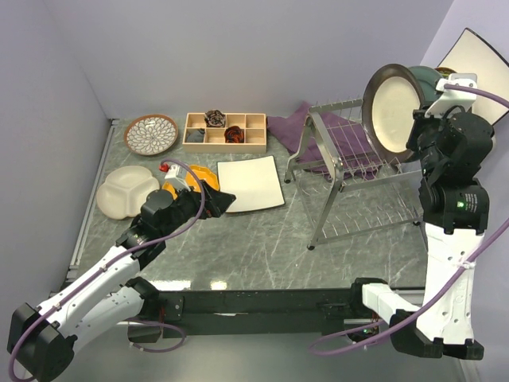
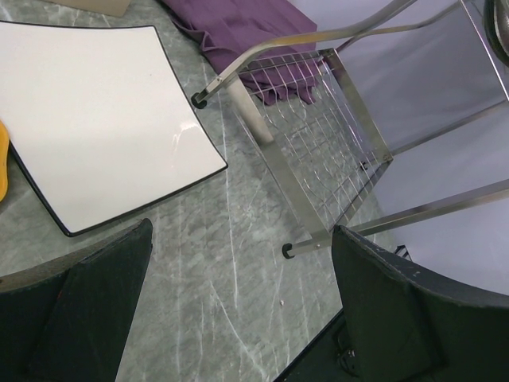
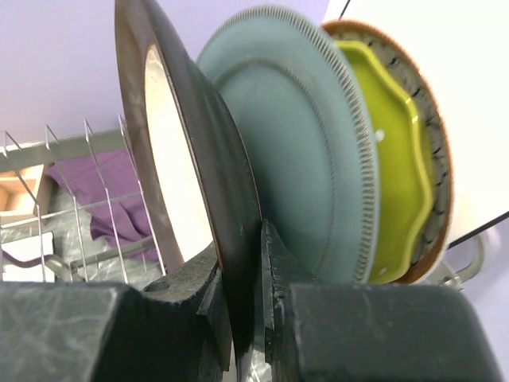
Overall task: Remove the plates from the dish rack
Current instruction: Unload the plate from the dish rack, then place the plate at the center of the board.
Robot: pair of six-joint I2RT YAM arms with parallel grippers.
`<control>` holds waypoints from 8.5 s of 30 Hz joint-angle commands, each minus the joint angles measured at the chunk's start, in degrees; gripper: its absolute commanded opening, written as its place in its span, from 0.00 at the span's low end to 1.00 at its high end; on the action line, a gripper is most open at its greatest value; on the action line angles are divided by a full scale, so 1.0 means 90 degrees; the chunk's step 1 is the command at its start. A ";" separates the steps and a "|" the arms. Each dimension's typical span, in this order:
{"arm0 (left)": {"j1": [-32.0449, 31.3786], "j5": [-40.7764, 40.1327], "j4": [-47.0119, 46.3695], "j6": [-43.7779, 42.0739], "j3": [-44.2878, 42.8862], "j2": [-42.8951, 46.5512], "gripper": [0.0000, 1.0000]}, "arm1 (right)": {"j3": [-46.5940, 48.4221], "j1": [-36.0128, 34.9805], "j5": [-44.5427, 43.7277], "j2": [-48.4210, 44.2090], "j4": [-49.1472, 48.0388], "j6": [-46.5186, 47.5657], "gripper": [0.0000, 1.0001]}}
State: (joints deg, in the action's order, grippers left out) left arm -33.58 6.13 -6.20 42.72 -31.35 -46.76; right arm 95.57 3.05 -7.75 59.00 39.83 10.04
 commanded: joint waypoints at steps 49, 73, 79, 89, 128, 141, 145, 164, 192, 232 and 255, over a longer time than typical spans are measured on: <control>-0.0028 0.0774 0.1431 0.0790 -0.2171 0.2188 0.99 | 0.0039 -0.2858 0.4647 0.0144 -0.3360 -0.4368 0.00; -0.0028 0.1799 -0.0570 0.1669 -0.0736 0.1544 0.55 | -0.2484 -0.3688 0.5275 -0.0199 -0.4475 -0.4310 0.00; -0.0028 0.1907 -0.0503 0.1747 -0.0472 0.1348 0.01 | -0.2855 -0.3757 0.4942 -0.0120 -0.4386 -0.4114 0.00; -0.0028 0.1673 0.0278 0.2001 -0.0051 0.1982 0.01 | -0.2914 -0.3776 0.4348 -0.0228 -0.4172 -0.3938 0.45; -0.0116 0.0764 0.0307 0.2744 0.2263 0.1505 0.01 | -0.2357 -0.3776 0.2189 -0.2210 -0.3264 -0.2991 1.00; -0.0185 0.0520 0.0465 0.3017 0.2536 0.1613 0.13 | -0.2513 -0.3776 0.1965 -0.2474 -0.3381 -0.2884 1.00; -0.0224 0.0384 0.0532 0.2910 0.2498 0.1407 0.15 | -0.2640 -0.3786 0.2004 -0.2630 -0.3517 -0.2874 1.00; -0.0916 -0.0983 0.1059 0.3310 0.2107 0.0519 0.54 | -0.2728 -0.3786 0.2072 -0.2767 -0.3616 -0.2903 1.00; -0.1229 -0.2254 0.1783 0.2900 0.1541 0.0138 0.84 | -0.2787 -0.3776 0.2101 -0.2796 -0.3723 -0.2874 1.00; -0.3036 -0.3464 0.2435 0.2376 0.0214 -0.0303 0.99 | -0.2757 -0.3786 0.1438 -0.2679 -0.3634 -0.2659 1.00; -0.3036 -0.2878 0.0797 -0.0049 0.0163 0.0411 0.99 | 0.3015 -0.1708 -0.1621 0.1404 0.1199 -0.1506 1.00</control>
State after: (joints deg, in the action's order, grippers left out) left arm -60.69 -19.94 6.55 46.09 -31.77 -42.09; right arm 121.12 -20.45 -26.11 74.37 45.52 -3.18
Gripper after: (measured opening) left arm 0.995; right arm 0.998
